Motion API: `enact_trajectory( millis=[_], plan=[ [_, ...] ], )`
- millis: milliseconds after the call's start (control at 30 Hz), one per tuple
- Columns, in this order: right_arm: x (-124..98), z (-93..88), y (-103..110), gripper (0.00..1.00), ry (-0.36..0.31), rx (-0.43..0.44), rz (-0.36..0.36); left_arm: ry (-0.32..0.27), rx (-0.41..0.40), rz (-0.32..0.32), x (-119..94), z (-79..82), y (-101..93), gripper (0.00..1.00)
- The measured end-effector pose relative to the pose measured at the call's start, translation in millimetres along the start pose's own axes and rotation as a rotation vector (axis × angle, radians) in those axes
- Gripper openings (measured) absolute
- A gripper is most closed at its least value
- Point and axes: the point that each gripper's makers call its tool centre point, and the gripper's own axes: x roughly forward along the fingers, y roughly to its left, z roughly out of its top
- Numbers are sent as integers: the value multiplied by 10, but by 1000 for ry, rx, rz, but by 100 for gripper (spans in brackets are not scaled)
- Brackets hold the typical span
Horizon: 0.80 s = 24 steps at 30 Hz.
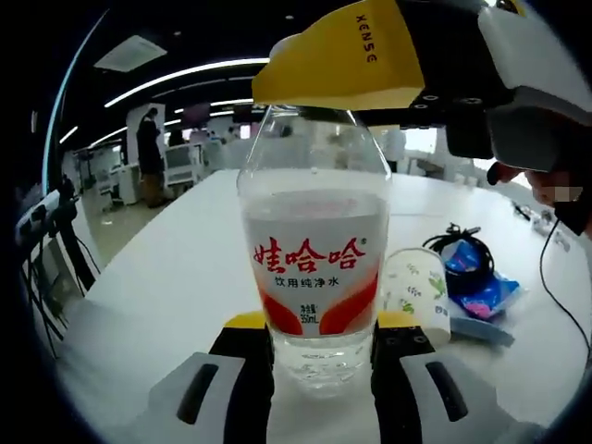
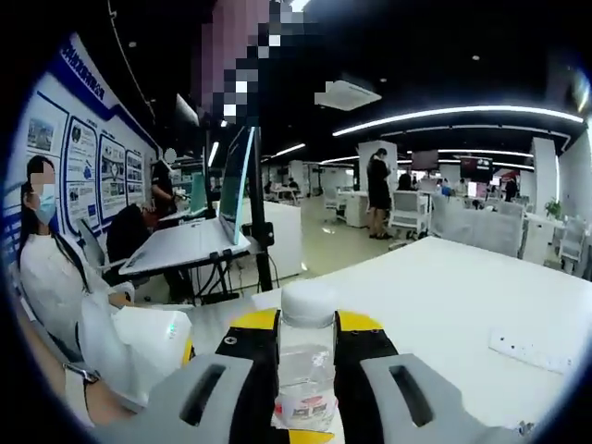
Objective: Arrange the tabletop items into an orderly group along one side of the table until the central work area is clear of visible clutter.
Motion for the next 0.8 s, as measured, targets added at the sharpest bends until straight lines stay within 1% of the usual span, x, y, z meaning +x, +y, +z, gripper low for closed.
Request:
enact_trajectory(
  millis=[67,100,167,300,333,433,500,567,667,700,800],
  plan=[
    [-55,14,12,17,-5,-17,1,3,-8,-6,14,-9,-16,36],
    [-40,15,27,17,-7,-26,3,2,-2,-6,20,-12,-25,36],
    [-59,-2,2,17,-1,-37,3,9,-7,-10,13,-29,-40,36],
    [-108,-50,36,17,-9,-44,18,15,2,-14,-13,-71,-73,36],
    [-108,-68,37,17,-11,-47,20,11,4,-13,-16,-80,-71,36],
    [-94,-116,51,17,4,-52,29,29,0,-16,-6,-139,-81,36],
    [-93,-146,65,17,1,-59,35,30,5,-9,-12,-152,-75,36],
    [-100,-150,71,17,-5,-72,41,27,6,-8,-7,-159,-72,36],
    [-101,-179,99,18,2,-80,53,36,5,-4,5,-195,-67,36],
    [-106,-186,117,18,3,-68,61,37,1,-7,10,-206,-73,36],
    [-112,-182,119,18,-8,-69,74,28,-2,0,6,-208,-66,36]
  ],
)
